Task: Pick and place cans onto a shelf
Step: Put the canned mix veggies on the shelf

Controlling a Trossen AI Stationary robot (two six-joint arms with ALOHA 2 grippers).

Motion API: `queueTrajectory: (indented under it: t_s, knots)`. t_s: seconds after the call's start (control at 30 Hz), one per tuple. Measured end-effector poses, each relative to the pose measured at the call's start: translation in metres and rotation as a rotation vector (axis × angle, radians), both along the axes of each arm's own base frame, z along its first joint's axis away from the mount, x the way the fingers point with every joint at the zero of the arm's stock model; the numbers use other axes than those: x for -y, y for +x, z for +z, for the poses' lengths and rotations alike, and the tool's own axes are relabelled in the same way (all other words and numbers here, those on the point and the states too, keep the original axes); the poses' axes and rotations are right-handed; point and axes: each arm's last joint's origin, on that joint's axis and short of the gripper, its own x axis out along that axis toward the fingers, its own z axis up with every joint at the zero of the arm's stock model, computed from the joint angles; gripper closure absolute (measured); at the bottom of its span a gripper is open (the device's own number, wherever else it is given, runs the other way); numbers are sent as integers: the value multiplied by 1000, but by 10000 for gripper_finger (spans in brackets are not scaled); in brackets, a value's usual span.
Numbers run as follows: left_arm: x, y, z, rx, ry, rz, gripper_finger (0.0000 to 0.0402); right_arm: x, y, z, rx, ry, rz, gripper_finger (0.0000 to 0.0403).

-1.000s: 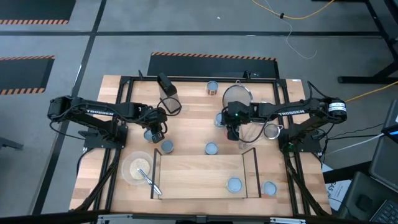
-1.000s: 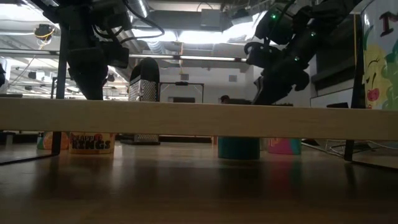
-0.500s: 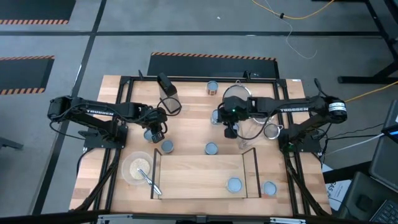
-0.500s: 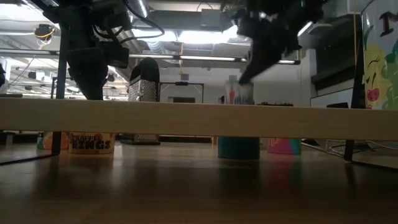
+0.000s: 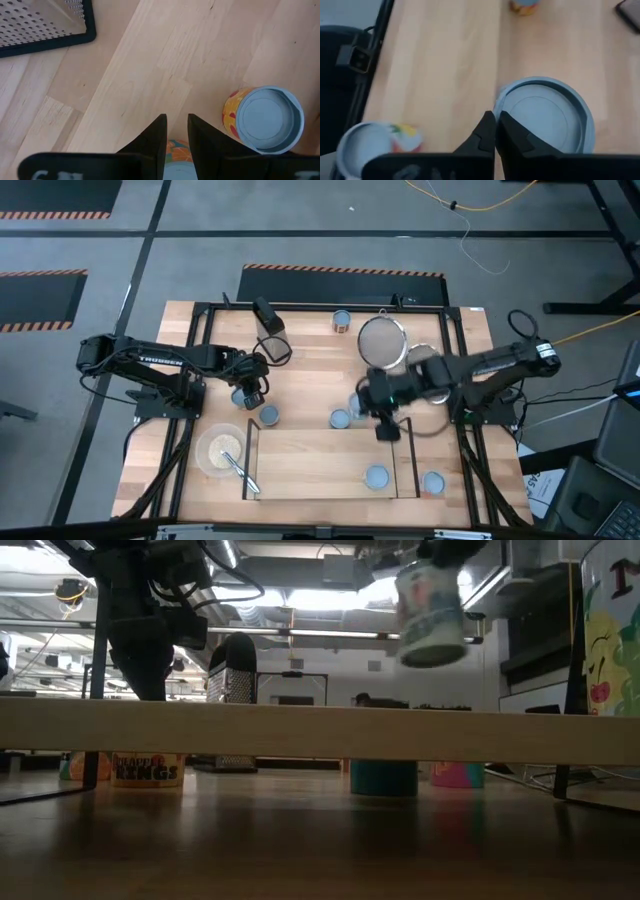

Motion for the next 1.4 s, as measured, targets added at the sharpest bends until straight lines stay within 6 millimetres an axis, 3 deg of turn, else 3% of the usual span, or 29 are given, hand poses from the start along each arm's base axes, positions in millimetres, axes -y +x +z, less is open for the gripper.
queueTrajectory:
  t_s: [0.23, 0.43, 0.83, 1.4]
  knots:
    - [0, 0, 0, 0, 0, 0, 331, -50, -24, -23, -18, -57, -97, 395]
    - [0, 0, 0, 4, 0, 1, 331, -72, -39, -44, -22, -49, -112, 393]
    - [0, 1, 0, 11, -6, 17, 331, -77, -43, -76, -14, -9, -112, 391]
    - [0, 1, 0, 10, -6, 17, 331, -80, -44, -75, -25, 21, -77, 388]
